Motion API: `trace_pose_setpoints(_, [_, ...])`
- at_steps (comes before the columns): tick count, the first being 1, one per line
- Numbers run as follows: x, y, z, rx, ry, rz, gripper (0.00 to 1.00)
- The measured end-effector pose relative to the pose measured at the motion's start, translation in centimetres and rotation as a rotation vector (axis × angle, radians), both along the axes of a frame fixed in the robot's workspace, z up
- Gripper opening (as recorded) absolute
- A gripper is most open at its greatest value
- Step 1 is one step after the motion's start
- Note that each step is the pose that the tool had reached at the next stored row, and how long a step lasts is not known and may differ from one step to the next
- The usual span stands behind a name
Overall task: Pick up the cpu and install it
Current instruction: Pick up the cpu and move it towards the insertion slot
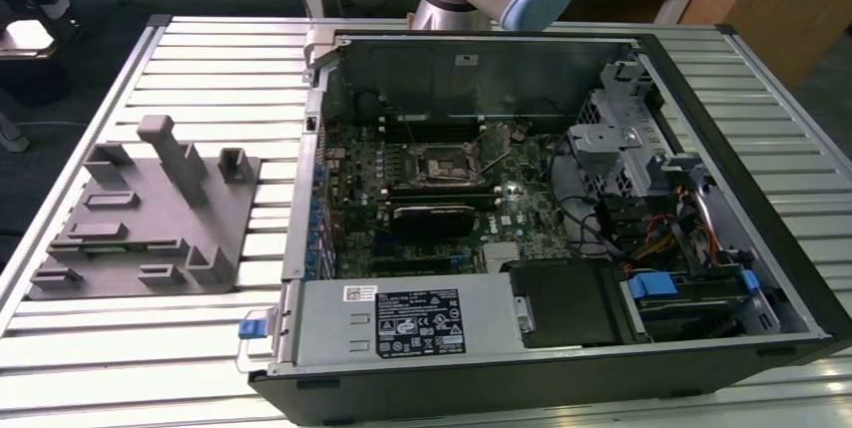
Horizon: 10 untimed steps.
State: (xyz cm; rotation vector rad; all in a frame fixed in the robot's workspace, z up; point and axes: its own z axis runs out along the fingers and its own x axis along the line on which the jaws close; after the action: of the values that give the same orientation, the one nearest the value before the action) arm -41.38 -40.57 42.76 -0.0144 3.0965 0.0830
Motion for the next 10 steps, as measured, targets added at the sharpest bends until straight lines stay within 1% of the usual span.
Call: trace_pose_setpoints(10, [1.18,0.00,0.00,-0.0015,0.0000,0.000,0.55])
